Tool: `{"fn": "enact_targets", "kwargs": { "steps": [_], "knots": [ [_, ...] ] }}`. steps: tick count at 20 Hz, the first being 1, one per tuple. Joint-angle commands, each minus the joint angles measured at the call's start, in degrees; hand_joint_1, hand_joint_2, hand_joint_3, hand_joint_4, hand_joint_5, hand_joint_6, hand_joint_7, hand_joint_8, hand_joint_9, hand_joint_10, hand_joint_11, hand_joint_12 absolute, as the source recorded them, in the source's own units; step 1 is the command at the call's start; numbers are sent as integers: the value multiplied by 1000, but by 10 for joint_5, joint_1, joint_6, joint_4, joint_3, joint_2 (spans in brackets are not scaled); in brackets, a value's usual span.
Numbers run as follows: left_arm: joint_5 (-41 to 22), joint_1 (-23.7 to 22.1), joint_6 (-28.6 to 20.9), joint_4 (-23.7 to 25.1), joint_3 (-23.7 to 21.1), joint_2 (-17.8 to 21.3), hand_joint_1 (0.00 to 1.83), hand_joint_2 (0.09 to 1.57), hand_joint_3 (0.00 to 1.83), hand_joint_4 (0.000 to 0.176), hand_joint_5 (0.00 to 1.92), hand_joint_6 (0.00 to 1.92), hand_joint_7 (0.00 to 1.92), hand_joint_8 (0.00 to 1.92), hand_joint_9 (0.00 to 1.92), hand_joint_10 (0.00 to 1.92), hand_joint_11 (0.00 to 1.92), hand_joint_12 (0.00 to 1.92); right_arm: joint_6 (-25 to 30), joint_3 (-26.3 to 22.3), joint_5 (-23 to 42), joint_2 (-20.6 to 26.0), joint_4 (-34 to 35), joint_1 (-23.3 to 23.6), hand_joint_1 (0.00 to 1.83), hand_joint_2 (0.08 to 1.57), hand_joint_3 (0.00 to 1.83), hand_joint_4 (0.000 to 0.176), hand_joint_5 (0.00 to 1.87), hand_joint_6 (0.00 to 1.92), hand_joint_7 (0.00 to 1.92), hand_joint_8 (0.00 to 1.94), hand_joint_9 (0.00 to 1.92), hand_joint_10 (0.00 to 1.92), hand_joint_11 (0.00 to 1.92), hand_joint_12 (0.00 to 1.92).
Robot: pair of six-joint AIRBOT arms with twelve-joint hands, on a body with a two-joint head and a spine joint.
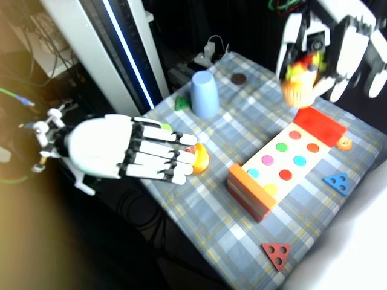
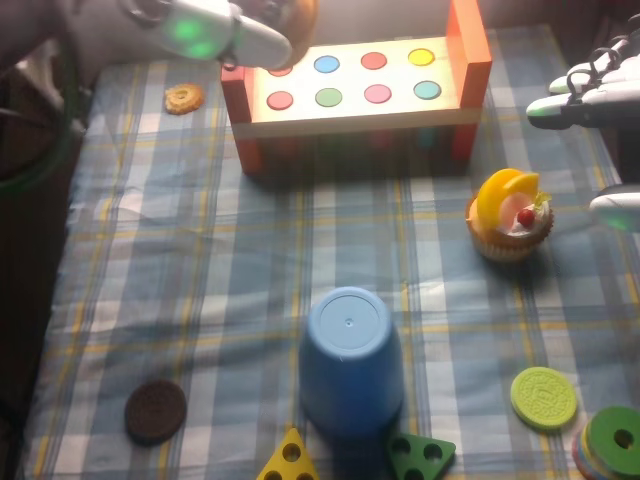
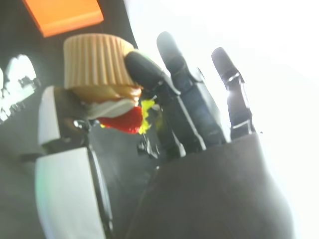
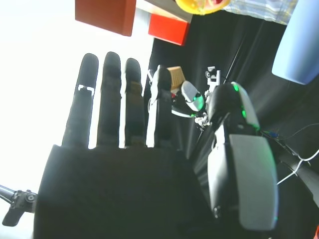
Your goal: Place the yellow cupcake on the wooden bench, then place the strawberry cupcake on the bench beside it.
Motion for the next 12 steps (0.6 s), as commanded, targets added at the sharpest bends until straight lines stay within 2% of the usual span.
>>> {"fn": "enact_targets", "kwargs": {
  "steps": [1, 2, 3, 4, 5, 6, 7, 8, 9, 10, 12],
  "knots": [
    [-43, -13, 5, -16, 22, -17, 1227, 1082, 2, 32, 992, 954, 1119, 763, 990, 3, 110, 739, 4, 4, 68, -2, 19, 4, 421, 1202, 0, 83, 495, 5, 468, 2, 400, 1, 9, 956],
    [-33, -13, 5, -36, 48, -36, 1218, 1099, 0, 37, 965, 1007, 1078, 822, 971, 0, 68, 866, 4, 5, 69, -4, 19, 4, 415, 1195, 0, 79, 499, 6, 465, 0, 395, 0, 1, 956],
    [-24, -12, 5, -52, 71, -53, 1213, 1105, 2, 42, 960, 1032, 1048, 855, 963, 4, 14, 1000, 4, 6, 70, -4, 19, 4, 426, 1195, 0, 62, 509, 7, 481, 5, 404, 3, 0, 963],
    [-17, -12, 5, -62, 88, -66, 1203, 1125, 1, 41, 921, 1076, 1007, 939, 924, 5, 2, 969, 4, 6, 71, -5, 19, 4, 431, 1197, 0, 46, 520, 10, 493, 9, 406, 4, 0, 966],
    [-9, -11, 5, -75, 103, -76, 1204, 1125, 0, 40, 922, 1072, 1009, 942, 925, 6, 8, 1002, 4, 7, 73, -6, 19, 4, 424, 1205, 1, 40, 517, 6, 493, 6, 409, 3, 0, 949],
    [1, -9, 5, -91, 117, -85, 1217, 1118, 0, 0, 909, 1024, 1049, 947, 943, 10, 8, 1004, 4, 7, 73, -7, 19, 4, 449, 1207, 1, 32, 525, 7, 502, 7, 411, 3, 0, 944],
    [7, -6, 5, -102, 126, -90, 1226, 1115, 0, 0, 920, 959, 1050, 992, 968, 12, 24, 985, 4, 8, 74, -8, 19, 4, 481, 1209, 1, 31, 522, 4, 502, 5, 407, 2, 0, 944],
    [12, -2, 5, -111, 133, -94, 1226, 1131, 2, 0, 923, 908, 988, 1140, 981, 14, 4, 1143, 4, 8, 74, -8, 19, 4, 472, 1211, 1, 38, 520, 1, 509, 4, 412, 2, 0, 970],
    [16, 1, 5, -118, 138, -96, 1213, 1136, 1, 0, 905, 972, 984, 1110, 1018, 27, 30, 1242, 4, 8, 74, -8, 19, 4, 470, 1211, 0, 50, 510, 0, 513, 4, 415, 3, 0, 977],
    [18, 3, 5, -120, 139, -97, 1203, 1142, 1, 0, 887, 1028, 972, 1101, 1027, 28, 37, 1231, 4, 8, 74, -8, 19, 4, 444, 1214, 2, 65, 494, 0, 509, 2, 413, 2, 0, 979],
    [26, 6, 6, -121, 141, -98, 1198, 1141, 0, 23, 892, 1061, 974, 1054, 1011, 15, 69, 1206, 5, 8, 74, -8, 19, 4, 398, 1222, 4, 84, 469, 1, 500, 0, 420, 3, 22, 985]
  ]
}}
